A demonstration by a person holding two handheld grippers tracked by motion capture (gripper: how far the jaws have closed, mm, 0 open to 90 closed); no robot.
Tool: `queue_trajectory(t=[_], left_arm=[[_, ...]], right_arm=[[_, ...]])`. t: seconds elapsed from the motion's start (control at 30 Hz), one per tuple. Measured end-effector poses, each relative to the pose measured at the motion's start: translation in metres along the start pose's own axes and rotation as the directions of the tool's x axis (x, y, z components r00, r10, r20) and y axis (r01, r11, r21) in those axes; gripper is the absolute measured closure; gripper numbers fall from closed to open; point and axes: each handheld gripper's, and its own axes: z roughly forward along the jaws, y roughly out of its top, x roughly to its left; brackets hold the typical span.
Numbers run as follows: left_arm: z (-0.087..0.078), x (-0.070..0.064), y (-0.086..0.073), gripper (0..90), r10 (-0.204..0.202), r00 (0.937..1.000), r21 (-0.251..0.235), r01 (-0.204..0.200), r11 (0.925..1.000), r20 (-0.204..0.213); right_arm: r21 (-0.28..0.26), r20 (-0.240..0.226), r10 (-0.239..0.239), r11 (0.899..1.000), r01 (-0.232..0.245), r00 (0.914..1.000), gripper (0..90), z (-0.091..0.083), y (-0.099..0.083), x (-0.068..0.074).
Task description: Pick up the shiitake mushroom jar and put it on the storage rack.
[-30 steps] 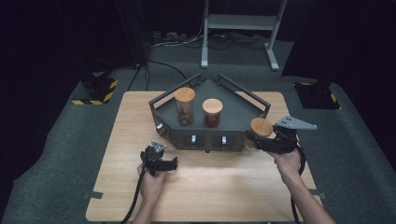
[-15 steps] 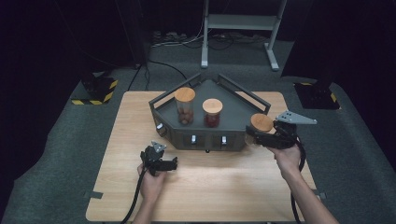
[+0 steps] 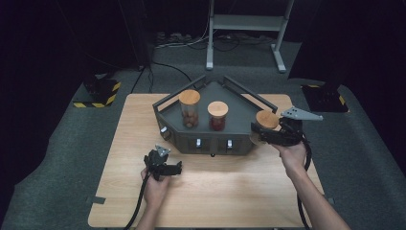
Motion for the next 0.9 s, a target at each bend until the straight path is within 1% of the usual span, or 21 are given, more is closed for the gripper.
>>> queue_trajectory(t=[0.2, 0.37, 0.9], left_arm=[[0.0, 0.0, 0.0, 2.5, 0.0, 1.0, 0.0, 0.0, 1.0, 0.0], [0.0, 0.0, 0.0, 2.6, 0.001, 1.0, 0.001, -0.001, 1.0, 0.0], [0.0, 0.0, 0.0, 2.6, 0.001, 1.0, 0.001, -0.001, 1.0, 0.0]], right_arm=[[-0.004, 0.009, 0.006, 1.0, -0.006, 0.9999, 25.1, 0.003, 0.005, -0.001], [-0.003, 0.021, 0.002, 1.0, -0.002, 0.9998, 25.1, 0.007, 0.01, -0.001], [0.01, 0.048, 0.003, 1.0, -0.004, 0.9989, 25.1, 0.022, 0.021, -0.003]])
